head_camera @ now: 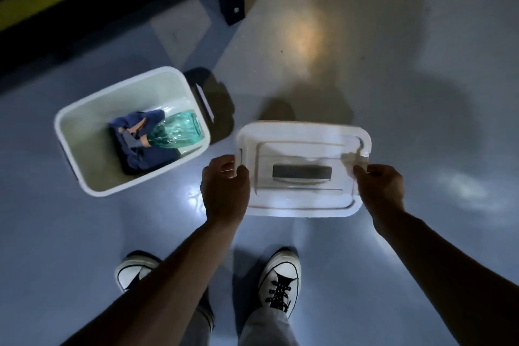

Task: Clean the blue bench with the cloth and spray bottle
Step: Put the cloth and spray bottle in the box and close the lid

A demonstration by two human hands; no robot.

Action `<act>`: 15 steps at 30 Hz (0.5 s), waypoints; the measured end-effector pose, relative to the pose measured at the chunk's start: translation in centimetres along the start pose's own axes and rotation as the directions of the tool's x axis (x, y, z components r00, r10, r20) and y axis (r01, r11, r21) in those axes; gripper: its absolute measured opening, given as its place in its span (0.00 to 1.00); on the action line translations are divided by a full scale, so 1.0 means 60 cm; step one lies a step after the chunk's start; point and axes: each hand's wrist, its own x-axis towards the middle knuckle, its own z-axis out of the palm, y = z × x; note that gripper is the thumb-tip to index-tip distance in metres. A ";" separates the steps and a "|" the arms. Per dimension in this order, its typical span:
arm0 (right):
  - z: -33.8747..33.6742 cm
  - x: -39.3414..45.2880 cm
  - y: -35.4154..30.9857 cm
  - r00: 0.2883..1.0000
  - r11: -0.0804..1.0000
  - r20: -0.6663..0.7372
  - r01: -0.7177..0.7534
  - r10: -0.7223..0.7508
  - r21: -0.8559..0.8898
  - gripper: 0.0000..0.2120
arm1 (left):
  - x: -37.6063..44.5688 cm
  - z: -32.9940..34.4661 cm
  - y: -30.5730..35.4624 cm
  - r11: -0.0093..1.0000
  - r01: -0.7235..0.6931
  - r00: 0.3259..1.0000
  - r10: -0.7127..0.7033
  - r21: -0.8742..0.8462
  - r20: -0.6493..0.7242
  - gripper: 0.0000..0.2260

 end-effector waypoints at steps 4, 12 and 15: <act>0.005 -0.069 -0.093 0.989 0.990 0.051 0.140 -0.140 -0.002 0.08 | 0.008 -0.111 0.009 0.993 0.070 0.992 -0.079 -0.091 -0.100 0.10; 0.141 -0.174 -0.237 0.934 0.948 0.184 0.317 -0.305 -0.037 0.18 | 0.072 -0.292 -0.035 0.953 0.180 0.951 -0.232 -0.242 -0.204 0.10; 0.200 -0.197 -0.280 0.923 0.942 0.215 0.334 -0.320 -0.031 0.18 | 0.108 -0.337 -0.069 0.936 0.222 0.941 -0.280 -0.275 -0.191 0.06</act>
